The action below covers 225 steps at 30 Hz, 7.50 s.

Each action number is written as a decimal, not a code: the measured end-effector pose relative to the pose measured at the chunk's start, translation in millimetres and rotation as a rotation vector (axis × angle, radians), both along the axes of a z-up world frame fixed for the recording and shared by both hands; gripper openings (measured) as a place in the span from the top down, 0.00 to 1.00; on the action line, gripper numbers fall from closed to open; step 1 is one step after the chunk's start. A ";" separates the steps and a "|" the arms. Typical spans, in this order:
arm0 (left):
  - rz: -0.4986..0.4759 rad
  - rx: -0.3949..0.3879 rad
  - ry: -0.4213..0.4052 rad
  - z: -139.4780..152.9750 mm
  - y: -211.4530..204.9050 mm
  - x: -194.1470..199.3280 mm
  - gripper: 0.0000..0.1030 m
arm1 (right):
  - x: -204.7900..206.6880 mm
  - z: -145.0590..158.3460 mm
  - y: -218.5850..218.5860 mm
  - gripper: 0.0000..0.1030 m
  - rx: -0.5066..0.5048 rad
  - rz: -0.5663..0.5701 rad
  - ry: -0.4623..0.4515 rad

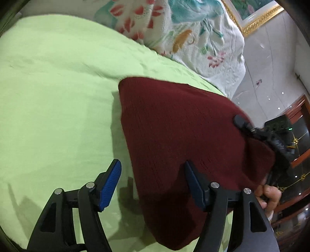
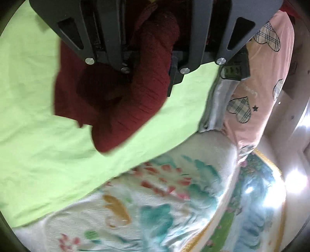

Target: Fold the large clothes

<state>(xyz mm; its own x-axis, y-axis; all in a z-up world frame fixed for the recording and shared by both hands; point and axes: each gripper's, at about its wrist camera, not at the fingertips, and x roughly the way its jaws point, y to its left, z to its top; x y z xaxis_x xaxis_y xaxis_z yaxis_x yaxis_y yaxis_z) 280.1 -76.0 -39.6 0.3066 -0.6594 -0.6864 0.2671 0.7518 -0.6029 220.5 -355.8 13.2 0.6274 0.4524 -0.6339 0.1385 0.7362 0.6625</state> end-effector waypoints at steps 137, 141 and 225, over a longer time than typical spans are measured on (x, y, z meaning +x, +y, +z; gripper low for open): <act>0.148 0.013 -0.162 34.7 157.2 -92.4 0.47 | 12.3 -47.0 201.0 0.75 0.046 0.034 0.038; 0.111 0.014 -0.148 16.8 143.5 -89.1 0.48 | 7.7 -94.6 179.2 0.98 0.091 -0.034 0.103; 0.240 0.432 -0.167 30.9 148.8 -143.1 0.57 | -5.3 -65.7 195.1 0.49 -0.261 0.068 0.177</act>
<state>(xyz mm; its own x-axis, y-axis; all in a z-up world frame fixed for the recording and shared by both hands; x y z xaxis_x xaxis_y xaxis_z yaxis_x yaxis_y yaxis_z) 137.0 72.8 -8.8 0.5428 -0.2243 -0.8094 0.1228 0.9745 -0.1878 215.2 -160.7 -52.4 0.4706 0.2977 -0.8306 0.1792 0.8895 0.4203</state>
